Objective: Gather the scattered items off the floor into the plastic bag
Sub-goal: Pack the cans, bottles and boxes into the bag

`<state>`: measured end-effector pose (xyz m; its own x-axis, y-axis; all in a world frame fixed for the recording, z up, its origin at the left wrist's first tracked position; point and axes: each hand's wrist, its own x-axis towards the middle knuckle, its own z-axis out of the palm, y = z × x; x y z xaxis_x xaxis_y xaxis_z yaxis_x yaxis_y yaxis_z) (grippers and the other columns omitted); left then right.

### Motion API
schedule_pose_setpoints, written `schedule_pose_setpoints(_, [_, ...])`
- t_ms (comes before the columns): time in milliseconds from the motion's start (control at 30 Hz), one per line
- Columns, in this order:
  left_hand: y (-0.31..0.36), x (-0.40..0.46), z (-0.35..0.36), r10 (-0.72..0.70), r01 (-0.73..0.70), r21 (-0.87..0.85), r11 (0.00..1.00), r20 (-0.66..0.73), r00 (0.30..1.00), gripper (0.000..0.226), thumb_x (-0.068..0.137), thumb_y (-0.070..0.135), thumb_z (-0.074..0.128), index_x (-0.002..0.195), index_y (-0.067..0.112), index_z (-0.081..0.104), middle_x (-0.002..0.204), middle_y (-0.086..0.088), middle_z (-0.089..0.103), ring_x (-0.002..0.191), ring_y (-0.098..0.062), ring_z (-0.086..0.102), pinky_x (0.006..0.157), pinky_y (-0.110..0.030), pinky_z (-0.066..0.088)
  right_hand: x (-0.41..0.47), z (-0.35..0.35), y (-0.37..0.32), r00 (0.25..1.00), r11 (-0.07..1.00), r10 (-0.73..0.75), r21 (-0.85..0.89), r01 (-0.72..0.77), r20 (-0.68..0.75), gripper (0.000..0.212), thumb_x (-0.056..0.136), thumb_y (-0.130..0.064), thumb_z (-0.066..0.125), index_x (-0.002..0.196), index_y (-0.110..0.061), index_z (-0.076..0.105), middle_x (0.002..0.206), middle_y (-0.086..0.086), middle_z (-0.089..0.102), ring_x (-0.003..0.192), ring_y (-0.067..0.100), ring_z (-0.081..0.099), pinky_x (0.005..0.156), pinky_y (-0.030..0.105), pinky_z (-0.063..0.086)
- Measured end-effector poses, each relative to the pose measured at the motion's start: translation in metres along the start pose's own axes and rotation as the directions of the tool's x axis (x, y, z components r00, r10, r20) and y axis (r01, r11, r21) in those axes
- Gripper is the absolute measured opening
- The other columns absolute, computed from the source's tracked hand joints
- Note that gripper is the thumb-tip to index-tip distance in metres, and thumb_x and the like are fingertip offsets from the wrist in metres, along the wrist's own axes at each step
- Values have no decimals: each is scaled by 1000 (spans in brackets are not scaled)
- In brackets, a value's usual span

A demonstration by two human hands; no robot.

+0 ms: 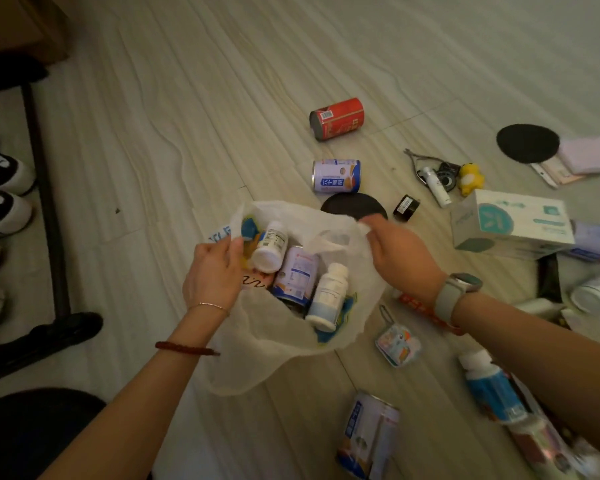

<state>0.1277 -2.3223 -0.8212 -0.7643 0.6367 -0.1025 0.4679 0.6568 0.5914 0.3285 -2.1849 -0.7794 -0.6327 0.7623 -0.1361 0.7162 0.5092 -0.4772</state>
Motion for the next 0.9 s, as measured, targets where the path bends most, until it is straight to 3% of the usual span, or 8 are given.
schedule_pose_setpoints(133, [5,-26,4,-1,8,163,987,-42,999,53,93,46,35,135,14,40,140,-16,35,128,-36,30,102,-50,24,-20,-3,30,968,998,-64,8,64,241,52,95,-23,40,144,-21,20,135,10,41,120,25,44,101,31,35])
schedule_pose_setpoints(300, [33,-66,16,555,-543,161,824,-43,831,47,86,44,40,124,17,45,130,-17,49,122,-33,39,99,-49,30,-50,-3,69,997,994,68,88,-72,41,65,87,-40,34,144,-13,18,139,14,39,122,30,42,104,35,29])
schedule_pose_setpoints(367, [47,-90,27,743,-747,95,658,80,665,44,83,45,46,118,18,48,123,-11,55,117,-25,40,94,-42,30,-60,5,88,985,990,133,-60,-128,106,71,85,-44,38,144,-11,19,142,18,35,127,33,37,107,40,28])
schedule_pose_setpoints(467, [53,-133,50,903,-955,-14,296,328,275,50,77,53,47,116,22,48,118,-3,60,112,-19,44,85,-36,33,-68,17,103,976,959,129,-271,-78,175,73,84,-43,53,143,-10,22,144,15,33,129,33,35,105,42,31])
schedule_pose_setpoints(533, [42,-153,64,862,-992,-53,111,503,69,70,67,68,48,122,24,47,123,-1,58,115,-19,48,85,-35,37,-67,20,102,983,950,127,-302,-83,131,72,82,-39,59,141,-12,26,141,14,35,125,34,37,101,43,33])
schedule_pose_setpoints(600, [25,-163,73,761,-995,-92,43,648,-27,99,50,84,51,129,26,43,131,-2,54,119,-22,50,91,-36,42,-66,21,99,983,940,139,-330,-93,121,75,79,-41,61,139,-14,26,139,14,36,122,34,38,99,43,33])
schedule_pose_setpoints(733, [10,-163,79,675,-992,-118,39,736,-61,110,35,77,66,129,23,47,133,-10,51,114,-26,55,87,-37,49,-70,25,103,979,893,143,-446,-64,146,82,78,-40,61,142,-15,16,138,15,37,120,35,41,96,43,33])
schedule_pose_setpoints(900, [11,-157,76,733,-965,-143,222,677,68,84,46,60,68,118,22,52,126,-14,55,101,-27,58,83,-33,50,-70,20,111,953,928,275,-296,-229,126,77,76,-36,64,136,-11,24,124,21,46,109,40,49,90,45,42])
